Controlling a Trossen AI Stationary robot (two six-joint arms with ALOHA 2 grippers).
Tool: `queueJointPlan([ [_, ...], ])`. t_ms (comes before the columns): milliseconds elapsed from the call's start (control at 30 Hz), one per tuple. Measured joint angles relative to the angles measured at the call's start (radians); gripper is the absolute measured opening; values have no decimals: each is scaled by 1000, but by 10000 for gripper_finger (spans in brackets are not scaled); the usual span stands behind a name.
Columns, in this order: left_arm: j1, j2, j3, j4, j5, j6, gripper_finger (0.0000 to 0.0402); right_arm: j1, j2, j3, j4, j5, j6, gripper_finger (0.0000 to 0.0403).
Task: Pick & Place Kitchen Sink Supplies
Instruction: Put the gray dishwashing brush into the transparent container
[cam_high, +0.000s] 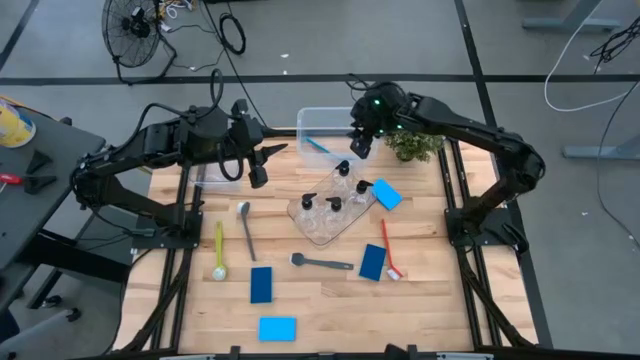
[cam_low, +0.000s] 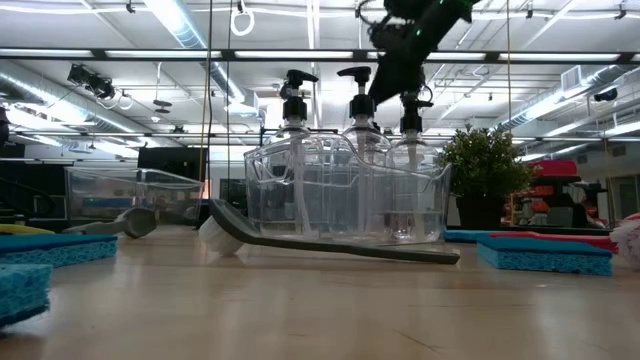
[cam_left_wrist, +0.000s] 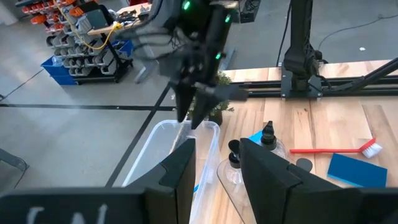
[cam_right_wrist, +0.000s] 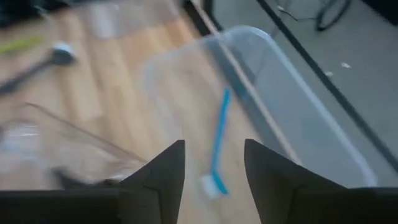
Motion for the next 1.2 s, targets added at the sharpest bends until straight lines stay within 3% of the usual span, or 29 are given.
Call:
queueJointPlan([
  [167,0,0,0,0,0,0,128,58,-78,0,-45,-58,9,165],
  [800,0,0,0,0,11,-3,128,346,-240,0,-520,-53,192,165],
  [1200,-1,0,0,0,34,-6,128,568,-260,0,-597,13,335,165],
])
